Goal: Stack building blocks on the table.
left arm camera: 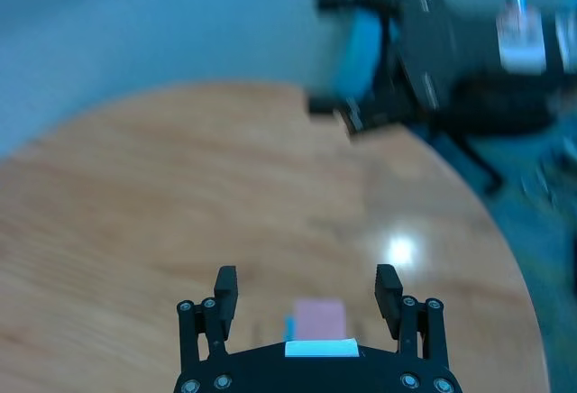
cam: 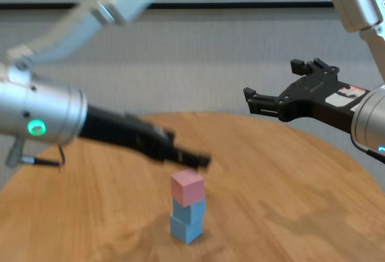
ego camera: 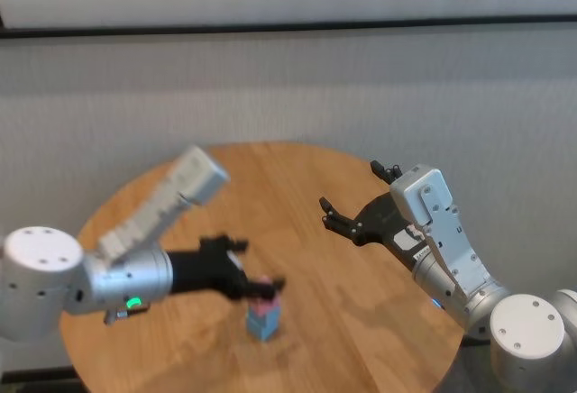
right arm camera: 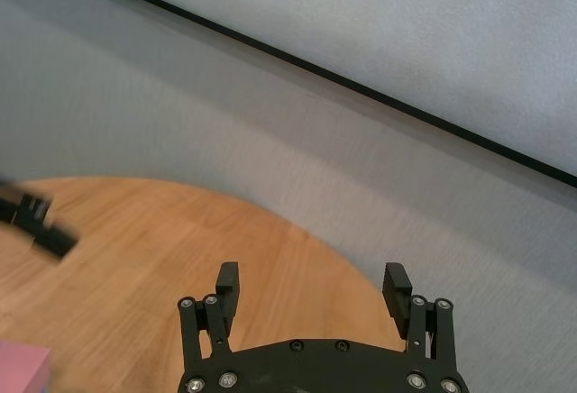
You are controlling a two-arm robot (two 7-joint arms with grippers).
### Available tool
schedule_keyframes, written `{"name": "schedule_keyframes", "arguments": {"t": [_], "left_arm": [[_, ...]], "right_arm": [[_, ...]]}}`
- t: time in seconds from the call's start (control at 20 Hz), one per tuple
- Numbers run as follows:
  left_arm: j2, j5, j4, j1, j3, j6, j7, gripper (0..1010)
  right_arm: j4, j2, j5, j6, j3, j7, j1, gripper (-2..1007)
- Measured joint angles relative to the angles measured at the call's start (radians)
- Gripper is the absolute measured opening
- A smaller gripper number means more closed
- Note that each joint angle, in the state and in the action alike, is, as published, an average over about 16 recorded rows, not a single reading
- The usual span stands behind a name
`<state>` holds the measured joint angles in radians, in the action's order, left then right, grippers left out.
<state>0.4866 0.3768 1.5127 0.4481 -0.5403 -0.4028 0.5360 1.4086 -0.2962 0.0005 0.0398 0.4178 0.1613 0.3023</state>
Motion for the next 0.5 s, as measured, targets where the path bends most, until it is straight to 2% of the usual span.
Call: {"name": "schedule_keyframes", "arguments": {"t": [0.25, 0.5], "left_arm": [[-0.013, 0.053, 0.059, -0.082, 0.108, 0.102, -0.108, 999], [-0.027, 0.076, 0.127, -0.172, 0.209, 0.198, -0.223, 999]], "right_arm": [[0.000, 0.000, 0.000, 0.000, 0.000, 0.000, 0.000, 1005], [0.000, 0.000, 0.000, 0.000, 0.000, 0.000, 0.000, 1005]]}}
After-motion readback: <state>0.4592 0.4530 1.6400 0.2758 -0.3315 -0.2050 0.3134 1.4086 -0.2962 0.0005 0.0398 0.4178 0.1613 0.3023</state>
